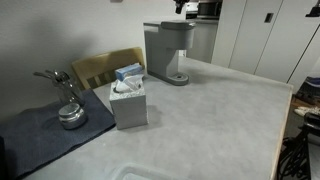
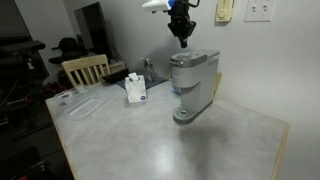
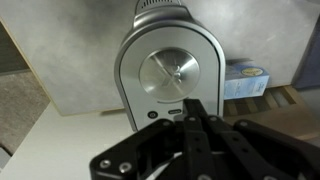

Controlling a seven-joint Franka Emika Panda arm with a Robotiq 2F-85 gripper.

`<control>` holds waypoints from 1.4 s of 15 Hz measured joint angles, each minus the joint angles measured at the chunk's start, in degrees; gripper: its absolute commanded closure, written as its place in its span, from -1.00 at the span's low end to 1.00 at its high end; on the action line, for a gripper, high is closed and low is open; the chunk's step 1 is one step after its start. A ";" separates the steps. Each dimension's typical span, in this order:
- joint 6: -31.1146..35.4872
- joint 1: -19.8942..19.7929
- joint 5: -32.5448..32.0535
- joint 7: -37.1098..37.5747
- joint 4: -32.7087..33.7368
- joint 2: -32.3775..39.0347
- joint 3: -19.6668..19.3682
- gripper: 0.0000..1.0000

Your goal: Press down on the top of the coffeemaker

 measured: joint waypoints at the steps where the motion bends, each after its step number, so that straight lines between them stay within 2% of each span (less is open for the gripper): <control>1: 0.00 0.02 0.00 -0.44 1.14 -0.02 0.13 1.00; 3: 0.00 0.06 0.00 -1.40 3.56 -0.04 0.27 1.00; 4: 0.00 0.06 -0.01 -1.86 4.77 -0.05 0.33 0.48; 5: -0.01 0.07 -0.03 -2.24 5.95 -0.05 0.38 0.46; 7: -0.39 0.16 -0.56 -2.45 7.96 -0.02 0.42 0.22; 15: -3.27 0.39 -1.95 -2.45 10.31 0.12 0.52 -0.90; 17: -3.88 0.40 -1.95 -2.45 10.31 0.13 0.69 -1.00; 21: -6.35 0.57 -1.95 -2.32 10.31 0.13 0.87 -1.00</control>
